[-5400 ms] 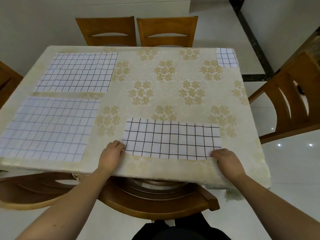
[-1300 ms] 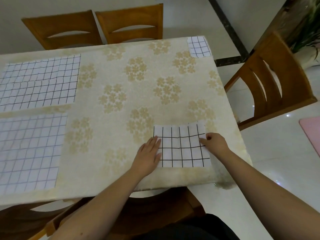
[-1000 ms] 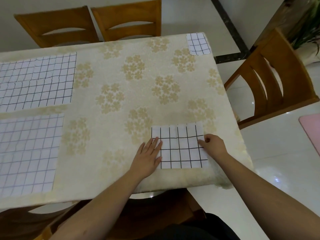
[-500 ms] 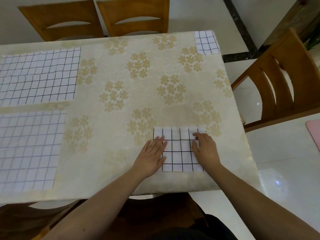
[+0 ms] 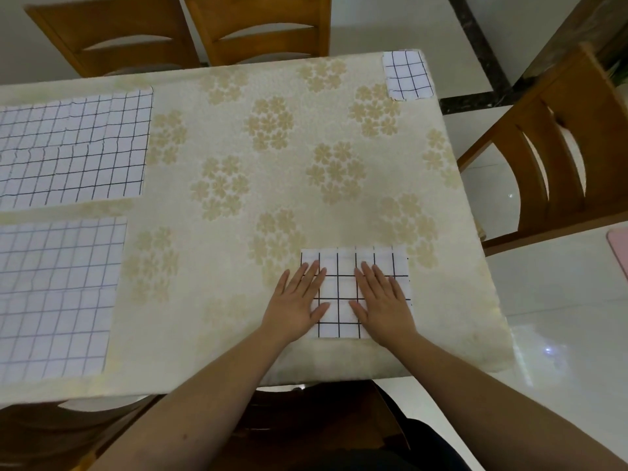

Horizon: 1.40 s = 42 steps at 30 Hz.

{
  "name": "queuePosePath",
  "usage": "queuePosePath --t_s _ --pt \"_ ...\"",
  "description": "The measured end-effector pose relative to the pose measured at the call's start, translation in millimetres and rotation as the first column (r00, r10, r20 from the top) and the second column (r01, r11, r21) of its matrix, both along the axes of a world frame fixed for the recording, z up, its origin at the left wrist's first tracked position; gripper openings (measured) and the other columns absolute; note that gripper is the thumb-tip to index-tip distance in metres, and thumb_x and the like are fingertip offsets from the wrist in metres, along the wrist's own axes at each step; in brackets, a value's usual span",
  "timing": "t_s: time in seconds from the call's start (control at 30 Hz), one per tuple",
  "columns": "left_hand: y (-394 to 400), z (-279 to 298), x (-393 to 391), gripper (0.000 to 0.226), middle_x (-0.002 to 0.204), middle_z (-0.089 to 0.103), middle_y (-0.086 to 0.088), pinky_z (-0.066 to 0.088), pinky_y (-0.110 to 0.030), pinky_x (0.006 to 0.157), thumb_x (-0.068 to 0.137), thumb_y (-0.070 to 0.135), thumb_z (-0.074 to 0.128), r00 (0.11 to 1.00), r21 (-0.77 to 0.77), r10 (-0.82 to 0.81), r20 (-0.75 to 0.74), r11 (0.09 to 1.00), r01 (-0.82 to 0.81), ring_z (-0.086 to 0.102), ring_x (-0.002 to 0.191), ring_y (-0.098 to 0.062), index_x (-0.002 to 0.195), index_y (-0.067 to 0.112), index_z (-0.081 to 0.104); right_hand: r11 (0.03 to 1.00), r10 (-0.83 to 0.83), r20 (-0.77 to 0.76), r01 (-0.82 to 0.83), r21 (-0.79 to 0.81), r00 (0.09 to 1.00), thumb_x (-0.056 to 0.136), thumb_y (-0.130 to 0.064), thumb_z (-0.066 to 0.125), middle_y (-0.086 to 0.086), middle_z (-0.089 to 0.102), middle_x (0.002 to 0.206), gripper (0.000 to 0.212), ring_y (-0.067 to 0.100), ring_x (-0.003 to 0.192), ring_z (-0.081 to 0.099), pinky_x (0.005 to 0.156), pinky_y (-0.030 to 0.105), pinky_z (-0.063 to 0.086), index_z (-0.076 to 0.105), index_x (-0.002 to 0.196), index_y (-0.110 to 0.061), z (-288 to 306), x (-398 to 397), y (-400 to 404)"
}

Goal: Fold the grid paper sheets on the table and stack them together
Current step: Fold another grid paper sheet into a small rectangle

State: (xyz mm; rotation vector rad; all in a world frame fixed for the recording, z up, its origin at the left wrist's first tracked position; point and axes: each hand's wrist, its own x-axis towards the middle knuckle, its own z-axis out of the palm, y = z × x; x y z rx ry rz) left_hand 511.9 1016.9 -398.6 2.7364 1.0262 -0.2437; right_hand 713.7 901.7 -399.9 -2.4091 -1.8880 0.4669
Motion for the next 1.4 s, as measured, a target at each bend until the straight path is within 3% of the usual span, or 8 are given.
queuePosePath --t_s 0.27,0.43,0.8,0.9,0.97,1.1,1.2,1.4 --pt "-6.0 1.3 -4.0 0.072 0.162 -0.012 0.0 0.0 -0.044 0.119 0.096 0.064 0.013 0.99 0.0 0.139 -0.026 0.99 -0.139 -0.009 0.149 -0.017 0.155 0.026 -0.004 0.986 -0.158 0.047 0.16 -0.05 0.986 0.094 -0.063 0.003 -0.007 -0.01 0.161 0.068 0.013 0.148 -0.009 0.119 0.038 -0.005 -0.005 0.153 -0.03 3.9 31.4 -21.1" --pt "-5.2 2.5 -9.8 0.072 0.163 -0.006 -0.001 0.002 -0.045 0.119 0.097 0.064 0.01 0.982 0.012 0.184 -0.047 0.983 -0.183 -0.003 0.149 -0.019 0.155 0.023 -0.001 0.978 -0.201 0.066 0.204 -0.043 0.977 0.095 -0.063 0.004 -0.006 -0.012 0.161 0.069 0.013 0.148 -0.01 0.12 0.04 -0.002 -0.006 0.154 -0.028 7.2 35.3 -26.9" --pt "-19.7 7.1 -29.2 0.073 0.159 -0.021 0.0 -0.008 -0.044 0.119 0.092 0.063 -0.008 0.943 -0.002 0.322 -0.078 0.946 -0.324 -0.017 0.147 -0.017 0.152 0.022 -0.013 0.961 -0.273 0.098 0.277 -0.024 0.957 0.096 -0.059 0.005 -0.002 -0.001 0.162 0.069 0.016 0.148 -0.004 0.12 0.042 0.0 0.002 0.154 -0.023 6.7 44.4 -55.8" --pt "-25.9 12.4 -28.6 0.07 0.161 -0.01 -0.005 -0.003 -0.044 0.12 0.095 0.058 0.001 0.942 0.002 0.324 -0.09 0.946 -0.325 -0.009 0.149 -0.021 0.154 0.021 -0.004 0.957 -0.287 0.079 0.289 -0.013 0.955 0.097 -0.057 0.004 -0.002 0.003 0.162 0.068 0.016 0.148 -0.002 0.12 0.04 0.0 0.005 0.155 -0.022 6.5 44.3 -62.3" --pt "-30.0 18.1 -28.7 0.064 0.161 0.011 -0.011 0.006 -0.046 0.12 0.098 0.051 0.015 0.938 0.009 0.343 -0.055 0.939 -0.343 0.008 0.149 -0.027 0.154 0.02 0.018 0.959 -0.284 0.065 0.284 0.011 0.957 0.099 -0.055 0.01 -0.002 0.008 0.162 0.065 0.016 0.149 0.002 0.12 0.041 0.003 0.009 0.155 -0.022 8.5 42.1 -65.4" --pt "-39.2 27.7 -25.9 0.041 0.13 0.052 -0.015 0.04 -0.048 0.097 0.093 0.038 0.043 0.889 -0.001 0.431 0.156 0.9 -0.437 0.049 0.12 -0.035 0.123 0.013 0.058 0.977 -0.198 0.012 0.196 0.082 0.98 0.1 -0.047 0.022 0.0 0.026 0.157 0.059 0.016 0.146 0.017 0.117 0.038 0.009 0.024 0.152 -0.019 17.1 30.8 -69.1" --pt "-41.3 32.9 -22.1 0.03 0.109 0.055 -0.011 0.044 -0.041 0.081 0.091 0.035 0.058 0.807 -0.136 0.566 0.166 0.824 -0.55 0.055 0.1 -0.031 0.109 0.011 0.061 0.989 -0.096 -0.008 0.096 0.115 0.995 0.098 -0.042 0.03 -0.001 0.038 0.152 0.056 0.017 0.143 0.028 0.115 0.038 0.016 0.037 0.148 -0.017 25.4 17.2 -67.4" --pt "-39.9 46.5 -6.0 0.035 0.124 0.046 -0.006 0.042 -0.037 0.092 0.093 0.047 0.054 0.795 -0.268 0.602 -0.074 0.756 -0.597 0.049 0.113 -0.025 0.112 0.019 0.062 0.996 0.054 -0.068 -0.048 0.079 0.996 0.097 -0.043 0.027 0.001 0.052 0.141 0.056 0.02 0.134 0.044 0.109 0.038 0.032 0.05 0.139 -0.014 30.5 -8.7 -64.2"
